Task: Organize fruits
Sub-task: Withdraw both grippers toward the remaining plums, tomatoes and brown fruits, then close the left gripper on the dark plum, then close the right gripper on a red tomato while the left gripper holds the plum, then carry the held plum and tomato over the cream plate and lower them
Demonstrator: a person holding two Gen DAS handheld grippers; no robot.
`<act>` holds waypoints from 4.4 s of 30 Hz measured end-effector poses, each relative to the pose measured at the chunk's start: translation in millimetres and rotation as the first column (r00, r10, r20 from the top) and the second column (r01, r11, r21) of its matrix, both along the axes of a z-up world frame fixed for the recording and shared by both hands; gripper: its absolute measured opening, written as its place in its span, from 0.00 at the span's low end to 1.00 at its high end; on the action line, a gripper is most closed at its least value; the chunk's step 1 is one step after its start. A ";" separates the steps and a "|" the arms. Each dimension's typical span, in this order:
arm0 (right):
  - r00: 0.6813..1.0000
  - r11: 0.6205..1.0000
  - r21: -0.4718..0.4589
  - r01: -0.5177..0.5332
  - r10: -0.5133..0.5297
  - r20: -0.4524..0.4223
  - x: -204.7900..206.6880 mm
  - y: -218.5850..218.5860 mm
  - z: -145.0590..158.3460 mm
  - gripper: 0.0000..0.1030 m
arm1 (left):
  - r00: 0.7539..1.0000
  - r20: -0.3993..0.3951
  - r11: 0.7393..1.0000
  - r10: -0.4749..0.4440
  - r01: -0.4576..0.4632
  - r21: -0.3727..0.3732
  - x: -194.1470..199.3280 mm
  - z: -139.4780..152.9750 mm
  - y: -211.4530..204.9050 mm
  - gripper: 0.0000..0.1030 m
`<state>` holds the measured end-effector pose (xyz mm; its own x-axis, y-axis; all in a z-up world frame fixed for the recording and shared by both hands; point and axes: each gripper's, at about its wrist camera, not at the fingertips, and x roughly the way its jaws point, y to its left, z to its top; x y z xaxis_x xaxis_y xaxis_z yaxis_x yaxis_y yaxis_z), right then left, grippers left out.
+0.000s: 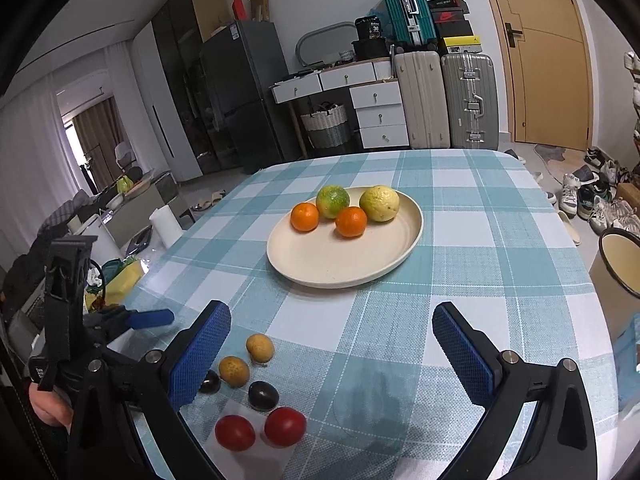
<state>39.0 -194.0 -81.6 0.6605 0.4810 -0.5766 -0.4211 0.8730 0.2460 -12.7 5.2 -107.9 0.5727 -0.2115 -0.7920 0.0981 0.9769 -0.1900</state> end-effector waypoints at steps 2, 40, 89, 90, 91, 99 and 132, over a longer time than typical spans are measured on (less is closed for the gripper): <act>1.000 1.000 -0.002 -0.002 0.002 0.000 -0.6 0.4 0.1 1.00 | 1.000 -0.007 1.000 -0.018 0.018 0.015 -1.8 -3.5 -3.7 0.98; 0.997 1.000 0.016 -0.022 0.023 -0.068 -16.6 -1.4 -13.5 1.00 | 0.989 -0.070 0.988 -0.128 0.122 -0.091 -10.9 -6.5 -1.1 0.21; 0.983 0.995 0.075 -0.072 0.083 -0.162 -20.1 6.4 -39.2 0.28 | 0.998 0.017 0.986 -0.052 0.054 -0.160 31.3 35.5 14.5 0.21; 0.984 0.994 0.080 -0.068 0.080 -0.158 -16.6 5.9 -37.5 0.28 | 0.999 0.021 0.986 -0.046 0.049 -0.161 35.8 37.4 14.5 0.21; 0.985 0.994 0.085 -0.069 0.082 -0.154 -11.6 6.1 -35.3 0.28 | 0.999 0.025 0.985 -0.042 0.045 -0.167 41.1 39.4 14.3 0.21; 0.991 0.995 0.075 -0.068 0.077 -0.113 23.3 13.7 -21.1 0.28 | 0.997 0.061 0.985 -0.037 0.046 -0.167 88.7 53.4 6.3 0.21; 0.987 0.999 0.028 0.032 -0.027 -0.157 165.4 27.3 -30.2 0.28 | 0.999 -0.041 0.992 -0.034 0.029 -0.124 232.0 11.2 -12.5 0.21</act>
<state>204.4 -166.7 -111.9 0.5775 0.4815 -0.6593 -0.3495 0.8756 0.3333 219.3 -7.3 -96.7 0.5304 -0.3268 -0.7822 0.1175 0.9422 -0.3139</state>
